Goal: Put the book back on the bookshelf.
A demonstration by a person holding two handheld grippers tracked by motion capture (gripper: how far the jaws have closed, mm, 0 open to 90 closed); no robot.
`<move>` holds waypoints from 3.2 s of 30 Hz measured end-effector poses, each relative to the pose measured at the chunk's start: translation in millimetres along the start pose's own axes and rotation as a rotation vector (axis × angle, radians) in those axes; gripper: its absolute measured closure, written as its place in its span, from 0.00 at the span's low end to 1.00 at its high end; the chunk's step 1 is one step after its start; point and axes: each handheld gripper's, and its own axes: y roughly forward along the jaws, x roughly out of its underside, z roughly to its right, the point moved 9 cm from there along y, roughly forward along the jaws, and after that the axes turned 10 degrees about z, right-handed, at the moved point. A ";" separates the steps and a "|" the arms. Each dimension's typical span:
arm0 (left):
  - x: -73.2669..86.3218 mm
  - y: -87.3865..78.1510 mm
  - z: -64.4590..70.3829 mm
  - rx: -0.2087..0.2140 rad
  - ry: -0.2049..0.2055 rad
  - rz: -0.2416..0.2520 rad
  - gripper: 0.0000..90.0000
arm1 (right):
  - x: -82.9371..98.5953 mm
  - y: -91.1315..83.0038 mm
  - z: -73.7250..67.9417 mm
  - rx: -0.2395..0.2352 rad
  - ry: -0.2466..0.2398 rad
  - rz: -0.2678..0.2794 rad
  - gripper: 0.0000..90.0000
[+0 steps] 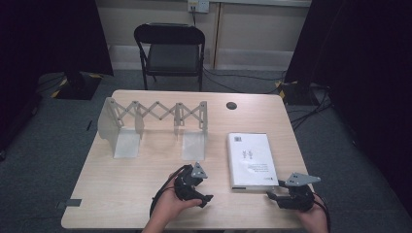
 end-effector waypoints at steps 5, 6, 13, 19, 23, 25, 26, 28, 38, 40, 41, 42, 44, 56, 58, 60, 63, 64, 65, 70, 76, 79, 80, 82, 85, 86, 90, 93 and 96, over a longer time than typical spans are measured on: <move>-5.7 7.8 6.7 0.021 0.009 -0.007 0.22 | -0.8 1.1 0.1 -0.001 -0.007 -0.005 0.45; -8.0 11.1 9.8 0.030 0.019 -0.010 0.22 | -1.1 1.2 0.4 0.001 -0.005 -0.007 0.46; -14.1 19.6 16.2 0.047 0.036 -0.018 0.22 | -4.8 5.4 1.6 -0.004 0.007 -0.011 0.49; -20.7 28.6 22.8 0.063 0.064 -0.037 0.23 | -7.6 10.7 4.3 0.000 0.018 -0.016 0.53; -26.0 34.7 26.0 0.068 0.071 -0.027 0.23 | -7.4 11.8 7.2 -0.002 0.039 -0.030 0.57; -27.2 37.5 27.1 0.068 0.065 -0.028 0.23 | -7.1 12.6 7.2 0.003 0.036 -0.035 0.57; -28.4 40.3 28.3 0.073 0.075 -0.035 0.23 | -7.9 12.2 7.4 0.000 0.038 -0.044 0.58; -29.7 41.9 29.5 0.077 0.081 -0.036 0.23 | -8.2 12.1 7.3 0.003 0.037 -0.046 0.58; -39.0 47.7 30.9 0.084 0.079 -0.030 0.22 | -16.7 6.4 6.1 0.010 0.023 -0.025 0.62; -42.1 47.7 30.8 0.082 0.072 -0.019 0.20 | -18.3 5.5 6.1 0.008 0.025 -0.020 0.62; -43.1 47.4 30.4 0.083 0.072 -0.018 0.20 | -18.5 5.5 6.1 0.009 0.024 -0.019 0.62; -44.3 47.4 29.7 0.079 0.073 -0.017 0.20 | -18.6 5.3 5.9 0.011 0.023 -0.021 0.62; -47.0 47.1 28.1 0.065 0.071 -0.013 0.20 | -19.2 4.9 5.9 0.012 0.021 -0.020 0.63; -61.6 52.9 32.3 0.078 0.085 -0.001 0.19 | -24.0 1.4 5.4 0.011 0.024 -0.002 0.66; -64.1 54.5 32.7 0.077 0.088 -0.003 0.19 | -25.2 0.8 5.2 0.016 0.023 0.001 0.66; -66.4 56.3 32.6 0.075 0.095 -0.005 0.19 | -26.5 0.0 5.0 0.017 0.020 0.000 0.67; -70.7 58.9 32.0 0.063 0.097 -0.005 0.19 | -28.3 -0.5 4.3 0.022 0.020 0.000 0.67; -71.3 59.9 31.6 0.060 0.106 -0.009 0.19 | -28.6 -0.9 4.2 0.027 0.020 0.001 0.67; -71.3 59.9 31.6 0.060 0.106 -0.009 0.19 | -28.6 -0.9 4.2 0.027 0.020 0.001 0.67; -74.0 64.1 32.0 0.056 0.117 -0.018 0.18 | -29.9 -1.2 4.4 0.025 0.025 0.006 0.67; -80.5 66.6 33.2 0.066 0.116 -0.002 0.18 | -32.0 -1.9 3.8 0.023 0.034 0.008 0.68; -83.8 68.4 33.6 0.055 0.127 0.002 0.18 | -32.7 -1.8 4.1 0.022 0.036 0.010 0.68; -84.4 68.5 33.6 0.059 0.138 -0.008 0.18 | -32.9 -1.8 4.1 0.020 0.034 0.010 0.68; -87.0 70.3 33.7 0.057 0.139 -0.003 0.19 | -33.1 -1.9 4.0 0.020 0.035 0.008 0.68; -90.0 73.4 33.1 0.041 0.146 -0.003 0.18 | -33.3 -1.9 4.0 0.020 0.033 0.006 0.68; -91.1 74.8 34.0 0.046 0.152 -0.003 0.18 | -33.4 -2.0 4.0 0.019 0.031 0.007 0.68; -93.5 79.9 35.6 0.047 0.173 -0.007 0.18 | -34.0 -2.8 3.9 0.009 0.035 0.009 0.68; -93.5 81.5 35.7 0.042 0.175 -0.011 0.18 | -34.6 -2.9 3.9 0.010 0.032 0.009 0.68; -93.0 84.7 34.1 0.019 0.179 -0.015 0.18 | -36.7 -3.6 3.3 0.013 0.031 0.016 0.69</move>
